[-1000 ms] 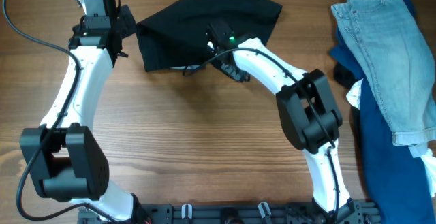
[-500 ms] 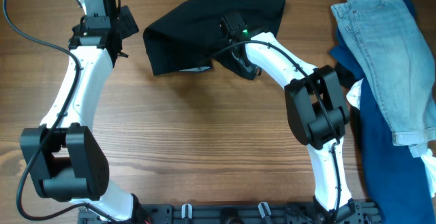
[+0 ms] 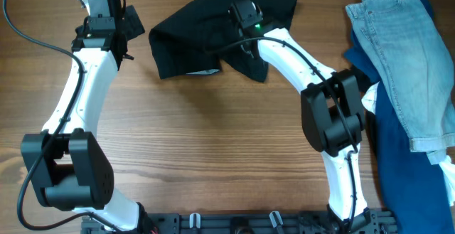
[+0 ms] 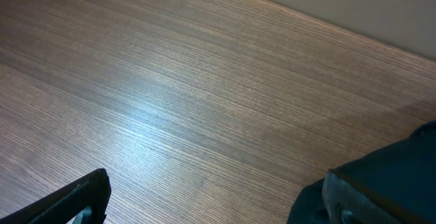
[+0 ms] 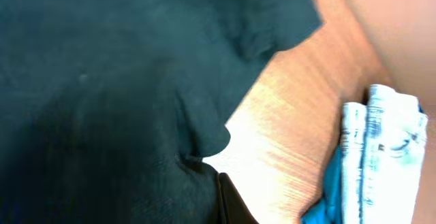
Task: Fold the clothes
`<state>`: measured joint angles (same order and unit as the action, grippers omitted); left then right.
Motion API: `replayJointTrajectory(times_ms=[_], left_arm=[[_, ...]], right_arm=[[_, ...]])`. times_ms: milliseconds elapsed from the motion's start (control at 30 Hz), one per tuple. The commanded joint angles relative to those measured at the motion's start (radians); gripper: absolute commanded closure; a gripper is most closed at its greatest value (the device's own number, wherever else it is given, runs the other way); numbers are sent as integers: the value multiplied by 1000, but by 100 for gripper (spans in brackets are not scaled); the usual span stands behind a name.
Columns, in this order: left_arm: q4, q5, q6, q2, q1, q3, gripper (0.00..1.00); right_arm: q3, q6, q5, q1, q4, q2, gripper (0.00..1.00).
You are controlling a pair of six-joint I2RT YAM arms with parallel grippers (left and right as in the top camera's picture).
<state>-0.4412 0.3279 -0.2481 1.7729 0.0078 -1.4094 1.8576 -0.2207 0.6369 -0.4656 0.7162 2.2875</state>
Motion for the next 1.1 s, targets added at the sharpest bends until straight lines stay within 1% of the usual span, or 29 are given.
replayJointTrajectory(times_ms=[0,100,200,367,533,633,767,833,900,933,1000,1067], left_arm=[[7,13,8,8,3,-12,0],[7,13,8,8,3,-12,0],[7,13,8,8,3,-12,0],[7,8,5,8,3,-12,0],[8,-71,5,8,3,-12,0],[6,-109,5,11,3,-12,0],[6,-163,5,33,3,-12,0],[3,-221,5,68,1,-12,0],[2,-227,1,92,-3,-12,0],[2,-227,1,107,-8,-12,0],[1,-227,1,124,-17,-12,0],[2,-227,1,128,-24,-12,0]], right_arm=[[62,72,40,37,-10,-86,96],[75,131,44,70,-23,-120,96],[77,134,71,100,-60,-148,96],[77,95,93,133,-142,-193,96],[79,53,167,133,-237,-207,96],[85,13,183,133,-296,-207,96],[89,6,192,134,-362,-210,96],[89,-48,209,133,-424,-211,96],[89,-69,235,133,-470,-211,96],[89,-89,275,134,-528,-211,96],[89,-179,298,133,-634,-211,96],[89,-234,303,132,-690,-214,96]])
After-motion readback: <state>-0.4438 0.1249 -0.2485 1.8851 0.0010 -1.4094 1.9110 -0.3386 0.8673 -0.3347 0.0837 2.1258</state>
